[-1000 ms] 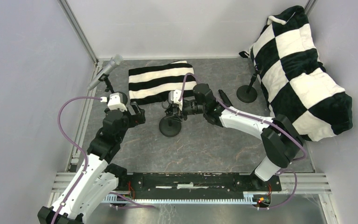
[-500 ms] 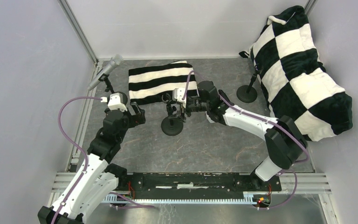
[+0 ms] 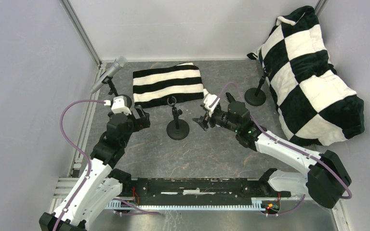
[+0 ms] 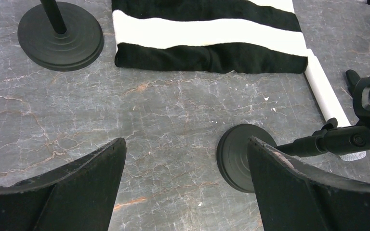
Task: Attach the microphones to the stand
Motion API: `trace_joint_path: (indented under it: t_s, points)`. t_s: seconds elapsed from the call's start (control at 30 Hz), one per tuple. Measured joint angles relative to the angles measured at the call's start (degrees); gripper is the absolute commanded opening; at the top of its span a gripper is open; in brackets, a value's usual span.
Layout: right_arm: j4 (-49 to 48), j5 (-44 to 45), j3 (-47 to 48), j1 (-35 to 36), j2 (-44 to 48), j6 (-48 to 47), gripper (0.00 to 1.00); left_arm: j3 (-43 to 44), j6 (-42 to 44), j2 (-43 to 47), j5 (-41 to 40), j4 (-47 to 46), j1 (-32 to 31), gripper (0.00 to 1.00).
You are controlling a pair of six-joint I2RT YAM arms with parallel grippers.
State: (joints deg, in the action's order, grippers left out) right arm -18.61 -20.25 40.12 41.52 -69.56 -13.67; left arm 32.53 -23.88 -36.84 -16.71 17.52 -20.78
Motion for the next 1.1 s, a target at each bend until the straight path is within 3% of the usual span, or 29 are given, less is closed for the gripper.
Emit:
trace_joint_path:
  t_s: [0.23, 0.33, 0.5, 0.67, 1.1]
  points:
    - [9.2, 24.6, 1.9, -2.1, 0.7, 11.6, 0.76, 0.2, 0.0, -2.8, 0.3, 0.2, 0.0, 1.0]
    - [16.0, 28.2, 7.1, -5.8, -4.2, 15.5, 0.76, 0.3, 0.0, -3.9, 0.3, 0.9, 0.0, 1.0]
    - [23.8, 27.5, 13.9, -11.8, -13.4, 18.1, 0.76, 0.3, 0.0, -3.5, 0.2, 1.3, 0.0, 1.0]
    - [29.5, 24.9, 20.9, -13.3, -22.7, 18.0, 0.76, 0.5, 0.0, -3.5, 0.2, 1.7, 0.0, 1.0]
    - [33.1, 21.6, 28.9, -15.3, -36.5, 17.9, 0.69, 0.5, 0.0, -3.5, 0.1, 2.1, 0.0, 1.0]
